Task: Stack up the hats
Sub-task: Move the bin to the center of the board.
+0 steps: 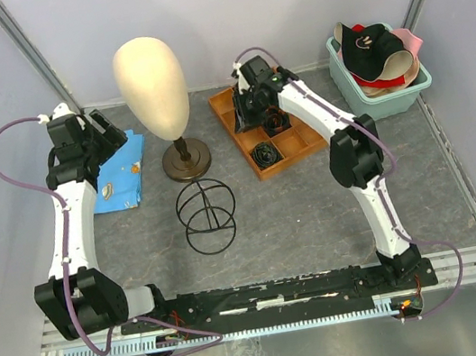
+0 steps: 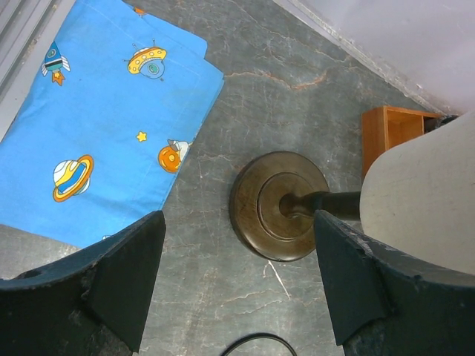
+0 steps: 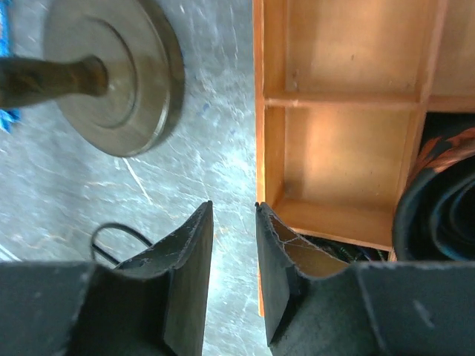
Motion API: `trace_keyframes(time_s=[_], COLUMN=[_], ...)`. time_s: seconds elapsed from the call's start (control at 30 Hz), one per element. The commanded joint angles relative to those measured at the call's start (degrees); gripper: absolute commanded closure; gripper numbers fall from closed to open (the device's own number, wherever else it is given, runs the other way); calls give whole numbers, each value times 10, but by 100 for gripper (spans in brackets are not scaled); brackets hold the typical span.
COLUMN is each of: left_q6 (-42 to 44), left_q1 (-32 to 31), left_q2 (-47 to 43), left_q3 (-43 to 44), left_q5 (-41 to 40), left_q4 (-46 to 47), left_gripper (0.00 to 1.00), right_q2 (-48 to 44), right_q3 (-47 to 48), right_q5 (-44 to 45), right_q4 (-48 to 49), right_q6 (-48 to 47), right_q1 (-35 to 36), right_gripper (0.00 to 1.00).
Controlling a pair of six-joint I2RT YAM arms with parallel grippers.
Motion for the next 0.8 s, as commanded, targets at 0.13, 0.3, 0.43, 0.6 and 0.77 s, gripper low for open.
trace_keyframes(time_s=[0.13,0.3,0.43,0.6,0.77], left_q6=[10,10,12,17,23], left_q1=[2,2,2,2,2], left_q2=[-18,-20,-21,-26,-34], left_q3=[-14,-20,-25,-26,-38], left_q5=[12,12,9,6,0], left_q4=[34,36,35,31,29], left_gripper=[13,13,13,13,13], right_q2=[4,14,27,72,132], right_q3=[22,22,22,56,120], right_q5=[92,87,78,75,58], right_q4=[-57,-53,-40,-20,-13], right_q6=[-93,-88,-77,-64,-31], right_q1=[48,56,59,59,59], right_gripper=[61,65,73,69,70])
